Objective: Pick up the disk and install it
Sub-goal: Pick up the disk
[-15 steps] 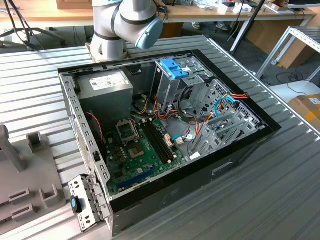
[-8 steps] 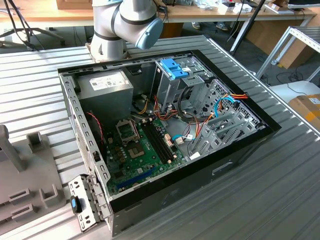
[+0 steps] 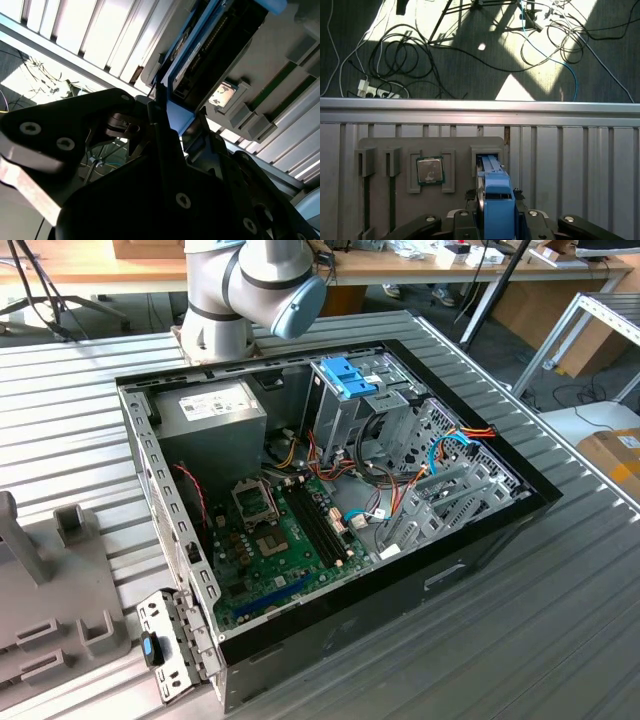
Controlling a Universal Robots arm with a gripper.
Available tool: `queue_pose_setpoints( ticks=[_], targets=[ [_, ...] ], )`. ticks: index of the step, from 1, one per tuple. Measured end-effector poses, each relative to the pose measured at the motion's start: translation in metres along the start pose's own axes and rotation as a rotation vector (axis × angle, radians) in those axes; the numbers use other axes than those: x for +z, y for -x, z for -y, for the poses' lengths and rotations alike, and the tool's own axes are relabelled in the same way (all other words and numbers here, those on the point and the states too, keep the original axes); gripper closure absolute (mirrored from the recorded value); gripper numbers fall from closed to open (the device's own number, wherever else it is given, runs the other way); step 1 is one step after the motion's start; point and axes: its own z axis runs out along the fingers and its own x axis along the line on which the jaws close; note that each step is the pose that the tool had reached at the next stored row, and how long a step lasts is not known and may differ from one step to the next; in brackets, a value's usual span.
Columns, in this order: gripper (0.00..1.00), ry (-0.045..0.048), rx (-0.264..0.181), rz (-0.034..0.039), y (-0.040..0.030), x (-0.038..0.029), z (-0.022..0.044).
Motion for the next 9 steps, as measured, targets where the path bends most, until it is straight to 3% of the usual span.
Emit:
queue_pose_setpoints(
  ticks=[9],
  targets=[
    [0.63,-0.0003,0.000,0.0001,0.0000,-0.0007,0.0000]
  ],
)
